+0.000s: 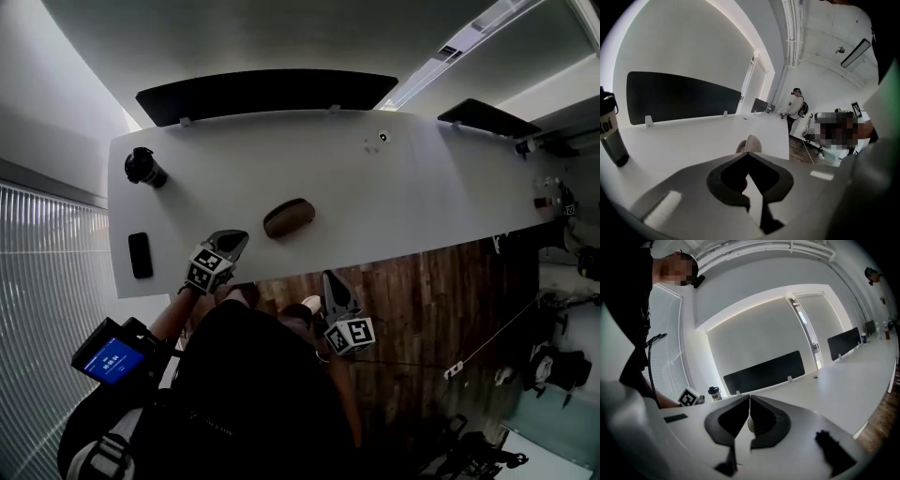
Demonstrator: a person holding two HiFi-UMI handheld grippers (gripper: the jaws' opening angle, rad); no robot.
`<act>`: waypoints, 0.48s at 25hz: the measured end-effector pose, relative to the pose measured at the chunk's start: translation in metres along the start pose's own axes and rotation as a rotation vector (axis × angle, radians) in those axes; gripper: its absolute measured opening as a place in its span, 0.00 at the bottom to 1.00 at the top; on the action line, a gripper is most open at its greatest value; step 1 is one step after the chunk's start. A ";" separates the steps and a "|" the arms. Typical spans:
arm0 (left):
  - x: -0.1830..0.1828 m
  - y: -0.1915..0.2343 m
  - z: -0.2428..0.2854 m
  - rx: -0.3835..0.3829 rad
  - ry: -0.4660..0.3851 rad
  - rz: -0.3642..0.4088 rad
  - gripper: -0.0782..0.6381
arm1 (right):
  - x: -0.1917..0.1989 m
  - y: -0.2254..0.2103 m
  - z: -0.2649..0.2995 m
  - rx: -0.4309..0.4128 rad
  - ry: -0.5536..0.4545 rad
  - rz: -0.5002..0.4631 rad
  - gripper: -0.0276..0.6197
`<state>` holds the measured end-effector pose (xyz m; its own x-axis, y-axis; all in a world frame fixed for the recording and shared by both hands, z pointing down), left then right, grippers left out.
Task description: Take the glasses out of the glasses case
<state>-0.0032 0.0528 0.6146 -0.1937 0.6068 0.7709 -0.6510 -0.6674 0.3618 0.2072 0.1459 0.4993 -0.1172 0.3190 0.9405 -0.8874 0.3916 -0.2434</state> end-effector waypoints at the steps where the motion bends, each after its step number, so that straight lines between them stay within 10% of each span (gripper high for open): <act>1: 0.001 0.005 0.006 0.013 0.011 0.002 0.12 | 0.000 0.002 0.003 0.012 0.000 -0.002 0.05; 12: -0.008 0.031 0.069 0.098 0.082 -0.030 0.12 | -0.006 0.011 0.037 0.059 0.033 0.002 0.05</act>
<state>0.0285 -0.0025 0.6561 -0.2373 0.6578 0.7149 -0.5830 -0.6851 0.4369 0.1817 0.1164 0.4999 -0.1047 0.3486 0.9314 -0.9120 0.3398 -0.2297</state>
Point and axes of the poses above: the fingertips, and each gripper's own axes: z forward along the fingers, y to its left, x out of its underside, the point moved 2 cm from there along -z, backward along the fingers, and after that the axes turned 5 degrees about -z, right-handed, at the moved point
